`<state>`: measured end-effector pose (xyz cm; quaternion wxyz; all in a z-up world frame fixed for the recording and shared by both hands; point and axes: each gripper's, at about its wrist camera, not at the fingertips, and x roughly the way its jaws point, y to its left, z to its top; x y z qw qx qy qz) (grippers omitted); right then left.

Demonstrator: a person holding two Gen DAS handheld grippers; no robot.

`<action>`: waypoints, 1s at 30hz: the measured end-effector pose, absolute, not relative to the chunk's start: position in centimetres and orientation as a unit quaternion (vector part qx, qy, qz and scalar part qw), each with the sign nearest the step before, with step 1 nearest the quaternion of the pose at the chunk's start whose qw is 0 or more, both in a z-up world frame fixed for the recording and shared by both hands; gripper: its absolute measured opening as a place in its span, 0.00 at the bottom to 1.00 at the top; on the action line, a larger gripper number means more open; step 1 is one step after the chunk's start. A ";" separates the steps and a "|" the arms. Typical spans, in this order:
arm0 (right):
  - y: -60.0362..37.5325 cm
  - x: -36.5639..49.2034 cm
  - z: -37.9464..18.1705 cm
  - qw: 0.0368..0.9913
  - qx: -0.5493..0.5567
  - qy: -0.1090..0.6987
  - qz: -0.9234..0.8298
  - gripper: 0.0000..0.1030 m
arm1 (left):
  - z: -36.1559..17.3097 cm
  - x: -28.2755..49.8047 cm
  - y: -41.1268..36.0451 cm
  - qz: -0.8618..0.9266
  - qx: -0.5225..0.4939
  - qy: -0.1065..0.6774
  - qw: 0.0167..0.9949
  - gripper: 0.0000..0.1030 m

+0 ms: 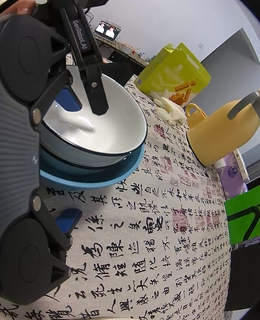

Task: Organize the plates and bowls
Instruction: 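Close both tools on the blue bowl's rim and lift the stack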

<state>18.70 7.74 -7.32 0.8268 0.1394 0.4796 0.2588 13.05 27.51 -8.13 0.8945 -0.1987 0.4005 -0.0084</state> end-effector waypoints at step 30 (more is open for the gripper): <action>7.1 18.0 -7.4 0.829 0.155 0.459 0.279 0.58 | -8.2 13.1 25.8 -0.040 -0.219 0.408 0.885 0.44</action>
